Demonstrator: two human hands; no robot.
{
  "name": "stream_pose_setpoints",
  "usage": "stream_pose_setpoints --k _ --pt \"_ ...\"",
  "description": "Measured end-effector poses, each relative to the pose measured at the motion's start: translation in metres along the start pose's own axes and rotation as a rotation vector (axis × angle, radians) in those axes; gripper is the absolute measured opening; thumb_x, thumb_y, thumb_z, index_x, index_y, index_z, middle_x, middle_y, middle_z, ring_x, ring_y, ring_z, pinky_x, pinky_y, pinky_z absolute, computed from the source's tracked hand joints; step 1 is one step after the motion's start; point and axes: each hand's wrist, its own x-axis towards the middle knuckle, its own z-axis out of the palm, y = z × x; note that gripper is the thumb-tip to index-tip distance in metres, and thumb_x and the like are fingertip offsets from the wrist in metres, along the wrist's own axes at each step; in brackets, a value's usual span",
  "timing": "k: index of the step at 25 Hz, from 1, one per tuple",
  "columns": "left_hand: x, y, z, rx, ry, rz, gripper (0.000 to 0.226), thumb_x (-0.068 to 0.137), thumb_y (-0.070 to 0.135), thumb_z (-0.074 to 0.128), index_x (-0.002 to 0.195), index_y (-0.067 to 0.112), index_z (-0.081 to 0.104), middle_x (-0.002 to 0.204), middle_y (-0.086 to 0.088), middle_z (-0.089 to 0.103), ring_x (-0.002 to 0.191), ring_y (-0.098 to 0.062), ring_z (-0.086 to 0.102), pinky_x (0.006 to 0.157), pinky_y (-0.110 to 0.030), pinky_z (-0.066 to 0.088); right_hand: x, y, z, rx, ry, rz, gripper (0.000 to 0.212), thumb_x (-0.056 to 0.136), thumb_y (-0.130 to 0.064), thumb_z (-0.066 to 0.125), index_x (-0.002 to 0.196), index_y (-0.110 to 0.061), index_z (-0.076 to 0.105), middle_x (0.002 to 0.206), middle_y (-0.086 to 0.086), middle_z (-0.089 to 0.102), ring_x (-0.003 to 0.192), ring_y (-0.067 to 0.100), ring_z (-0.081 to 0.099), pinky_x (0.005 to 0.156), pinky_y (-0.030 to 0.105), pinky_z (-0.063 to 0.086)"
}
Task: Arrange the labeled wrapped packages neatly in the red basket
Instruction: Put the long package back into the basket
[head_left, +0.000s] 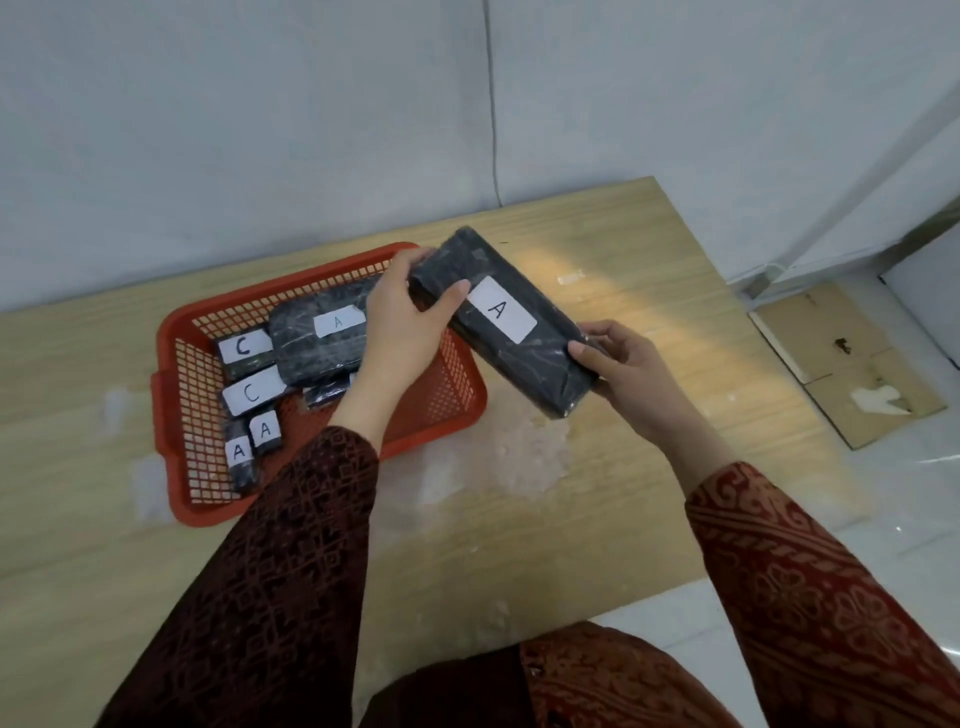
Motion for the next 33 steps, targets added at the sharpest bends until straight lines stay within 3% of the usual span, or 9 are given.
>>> stream_pose_setpoints --k 3,7,9,12,17,22,26,31,33 --pt "-0.024 -0.028 -0.049 -0.167 0.15 -0.135 0.044 0.079 0.022 0.073 0.118 0.025 0.053 0.117 0.004 0.062 0.105 -0.012 0.062 0.091 -0.039 0.053 0.02 -0.009 0.042 0.086 0.03 -0.003 0.013 0.084 -0.012 0.068 0.095 -0.012 0.06 0.096 0.011 0.067 0.085 0.021 0.067 0.073 0.027 0.056" --pt "-0.072 -0.079 -0.099 0.013 0.274 -0.361 0.05 0.076 0.031 0.077 0.119 0.028 0.052 0.11 0.004 0.063 0.099 -0.015 0.063 0.087 -0.041 0.053 0.04 0.003 0.106 -0.472 -0.059 -0.143 0.025 0.079 -0.017 0.074 0.1 -0.014 0.06 0.101 0.004 0.064 0.09 0.019 0.063 0.076 0.031 0.055" --pt "-0.089 -0.102 -0.11 0.079 0.244 -0.439 0.049 0.072 0.037 0.078 0.113 0.024 0.054 0.102 0.003 0.066 0.09 -0.015 0.065 0.081 -0.041 0.054 0.046 0.012 0.127 -0.714 -0.11 -0.208 0.027 0.081 -0.021 0.071 0.104 -0.016 0.059 0.103 0.003 0.064 0.091 0.018 0.059 0.075 0.032 0.05" --pt "-0.092 -0.115 -0.111 0.191 0.181 -0.502 0.051 0.074 0.036 0.077 0.114 0.014 0.053 0.098 -0.002 0.064 0.086 -0.019 0.062 0.066 -0.027 0.047 0.053 0.018 0.146 -1.007 -0.146 -0.291 0.03 0.085 -0.022 0.066 0.112 -0.012 0.058 0.112 0.01 0.064 0.099 0.024 0.057 0.079 0.032 0.045" --pt "-0.075 -0.123 -0.102 0.406 -0.025 -0.572 0.052 0.076 0.035 0.077 0.111 0.004 0.054 0.098 -0.007 0.061 0.086 -0.02 0.054 0.068 -0.028 0.04 0.057 0.027 0.167 -1.46 -0.228 -0.254 0.035 0.09 -0.022 0.06 0.117 -0.001 0.055 0.116 0.024 0.06 0.104 0.039 0.059 0.082 0.041 0.049" --pt "-0.066 -0.131 -0.095 0.48 -0.084 -0.589 0.042 0.075 0.031 0.077 0.097 0.006 0.052 0.098 -0.013 0.059 0.092 -0.028 0.057 0.065 -0.031 0.04 0.06 0.037 0.171 -1.531 -0.278 -0.161 0.045 0.085 -0.029 0.067 0.115 0.002 0.055 0.121 0.022 0.052 0.106 0.038 0.056 0.086 0.04 0.048" --pt "-0.064 -0.134 -0.092 0.508 -0.068 -0.579 0.04 0.075 0.028 0.078 0.099 0.003 0.058 0.102 -0.014 0.064 0.097 -0.03 0.06 0.068 -0.03 0.041 0.06 0.043 0.175 -1.627 -0.248 -0.175 0.04 0.088 -0.03 0.062 0.111 0.002 0.057 0.114 0.021 0.061 0.113 0.036 0.051 0.084 0.042 0.048" --pt "-0.063 -0.135 -0.09 0.504 -0.045 -0.585 0.045 0.075 0.027 0.078 0.107 0.004 0.057 0.108 -0.014 0.064 0.101 -0.03 0.06 0.071 -0.029 0.042 0.059 0.046 0.174 -1.55 -0.261 -0.247 0.039 0.087 -0.016 0.063 0.12 0.002 0.052 0.12 0.022 0.053 0.104 0.04 0.058 0.084 0.043 0.05" --pt "-0.064 -0.135 -0.09 0.51 -0.026 -0.561 0.052 0.075 0.027 0.078 0.115 0.005 0.054 0.11 -0.014 0.064 0.101 -0.031 0.06 0.072 -0.031 0.045 0.057 0.047 0.172 -1.553 -0.272 -0.272 0.035 0.09 -0.021 0.059 0.115 0.003 0.053 0.117 0.023 0.057 0.104 0.039 0.058 0.084 0.042 0.049"
